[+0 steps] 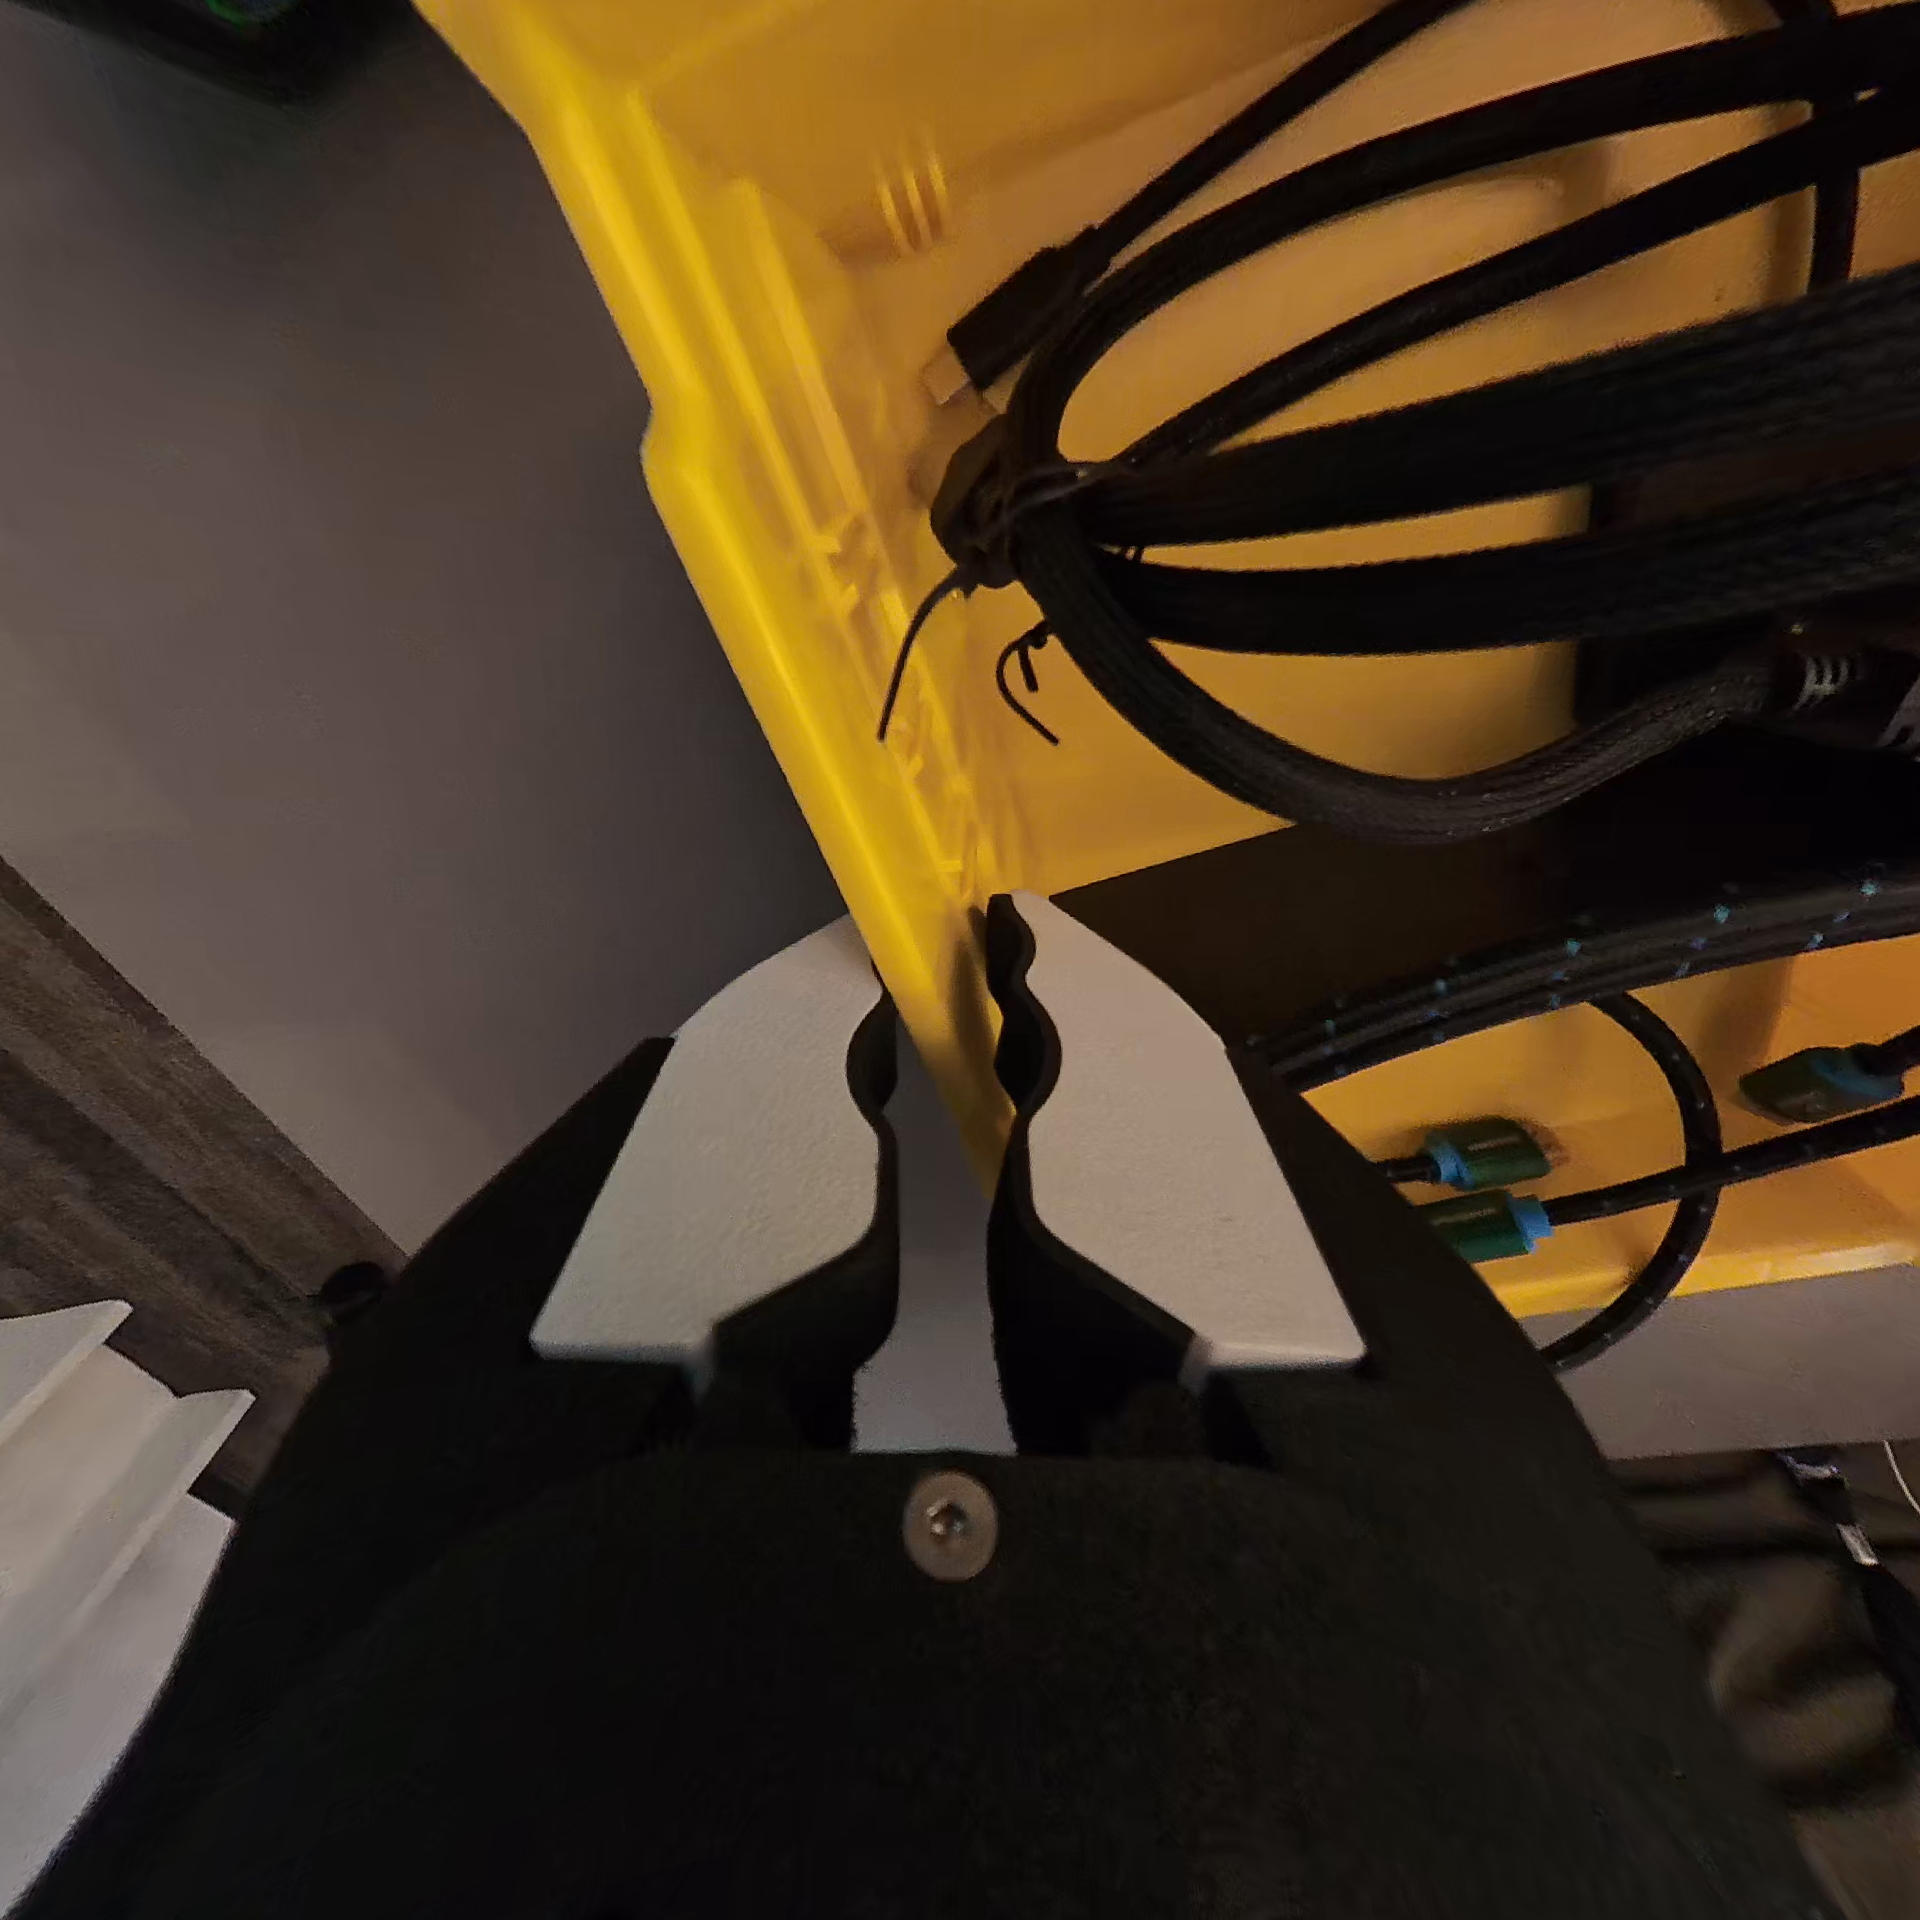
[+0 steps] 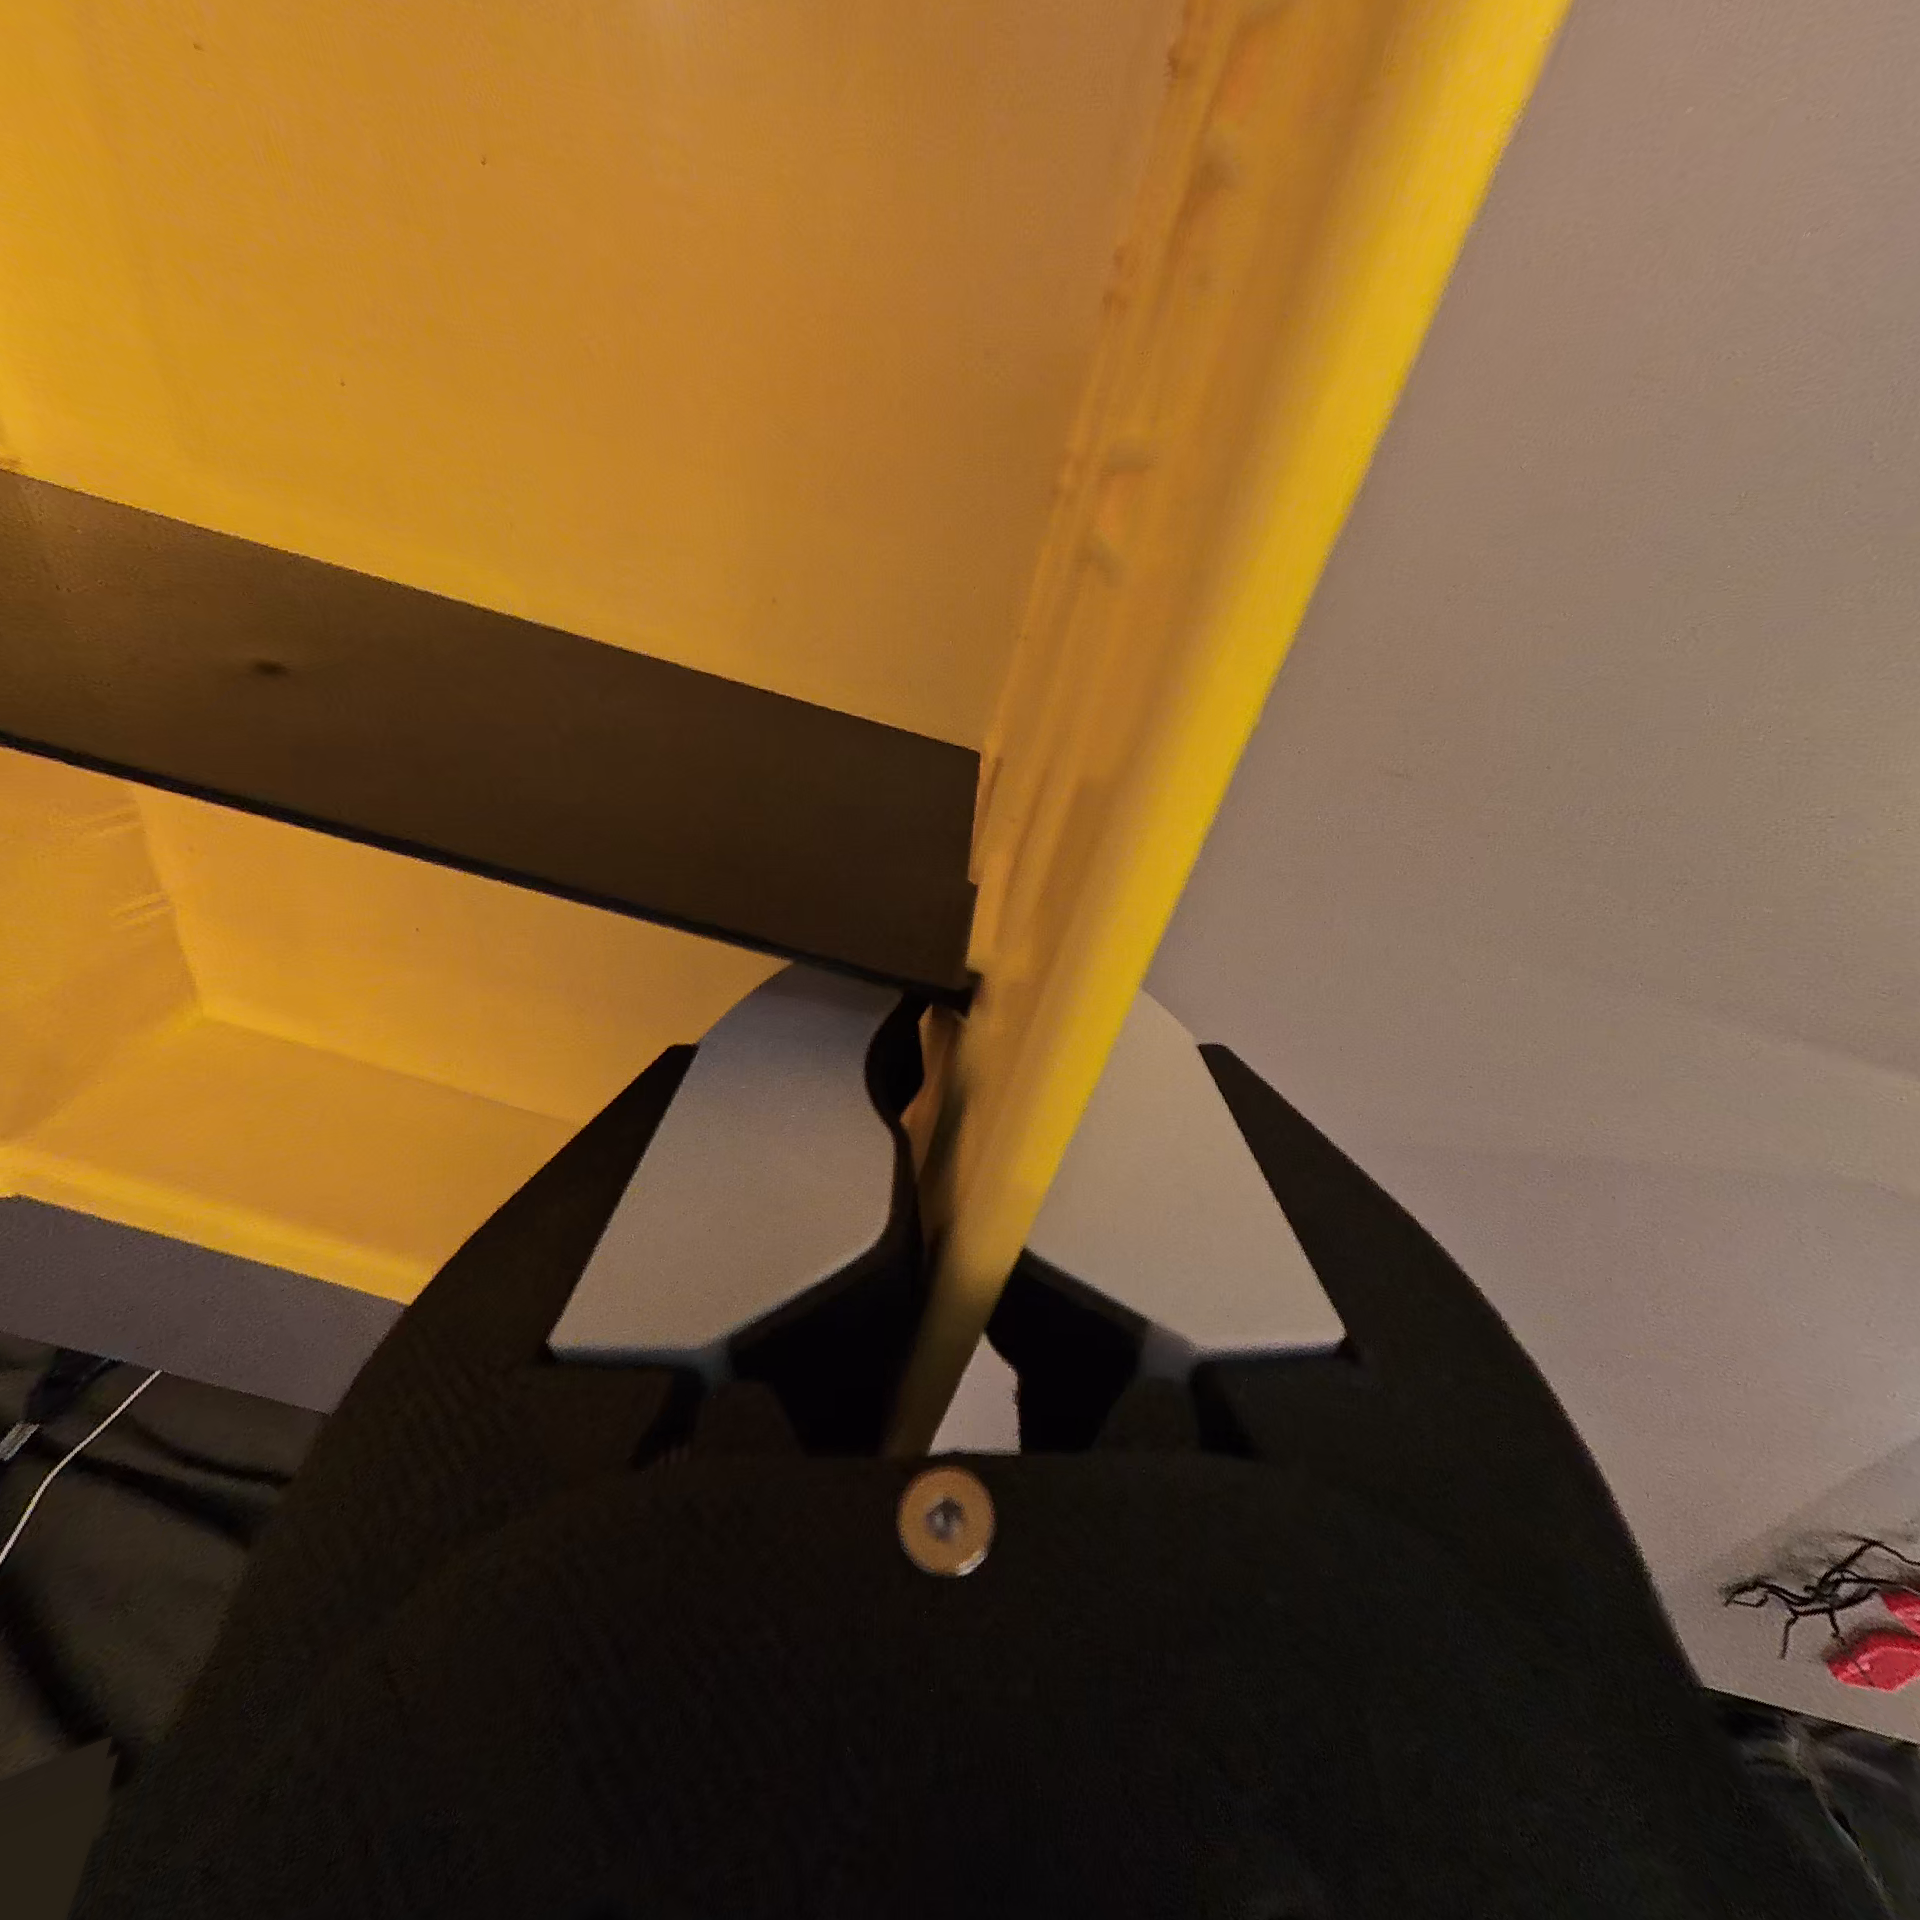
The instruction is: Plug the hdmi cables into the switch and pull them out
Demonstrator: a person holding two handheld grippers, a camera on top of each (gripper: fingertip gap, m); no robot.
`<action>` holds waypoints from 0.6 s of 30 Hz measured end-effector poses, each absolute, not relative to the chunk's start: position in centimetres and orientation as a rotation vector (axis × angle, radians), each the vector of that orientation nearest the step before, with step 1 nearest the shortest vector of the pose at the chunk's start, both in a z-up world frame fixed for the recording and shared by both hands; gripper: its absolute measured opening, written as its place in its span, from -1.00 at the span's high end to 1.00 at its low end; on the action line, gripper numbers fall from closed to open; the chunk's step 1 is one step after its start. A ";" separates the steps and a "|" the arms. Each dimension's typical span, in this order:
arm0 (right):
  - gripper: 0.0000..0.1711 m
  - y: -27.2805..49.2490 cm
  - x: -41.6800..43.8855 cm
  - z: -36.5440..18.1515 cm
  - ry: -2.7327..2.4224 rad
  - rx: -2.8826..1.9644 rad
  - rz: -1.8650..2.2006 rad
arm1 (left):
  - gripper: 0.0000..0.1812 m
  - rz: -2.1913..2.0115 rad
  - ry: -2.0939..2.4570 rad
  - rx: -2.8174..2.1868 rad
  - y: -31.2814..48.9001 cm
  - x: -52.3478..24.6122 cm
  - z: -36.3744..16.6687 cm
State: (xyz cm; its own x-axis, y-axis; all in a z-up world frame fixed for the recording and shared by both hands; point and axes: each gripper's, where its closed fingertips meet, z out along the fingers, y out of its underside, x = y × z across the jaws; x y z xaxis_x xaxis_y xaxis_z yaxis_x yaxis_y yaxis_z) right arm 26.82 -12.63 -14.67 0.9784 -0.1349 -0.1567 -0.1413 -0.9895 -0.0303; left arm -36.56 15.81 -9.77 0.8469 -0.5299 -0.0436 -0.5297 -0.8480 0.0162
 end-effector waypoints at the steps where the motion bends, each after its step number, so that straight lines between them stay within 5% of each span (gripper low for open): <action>1: 0.93 -12.6 26.8 -14.7 0.214 -3.084 0.241 | 0.84 -0.068 -0.867 3.028 16.0 -36.6 -9.8; 10: 0.61 -12.7 27.3 -12.1 0.172 -2.961 0.211 | 0.80 0.057 -1.029 3.197 17.9 -36.4 -7.4; 14: 0.54 -12.1 29.2 -6.9 0.171 -2.763 0.055 | 0.64 -0.099 -1.276 3.202 18.3 -37.2 -5.2; 18: 0.53 -10.1 29.7 1.9 0.050 -2.342 -0.123 | 0.74 -0.209 -1.620 3.247 18.1 -35.9 -2.1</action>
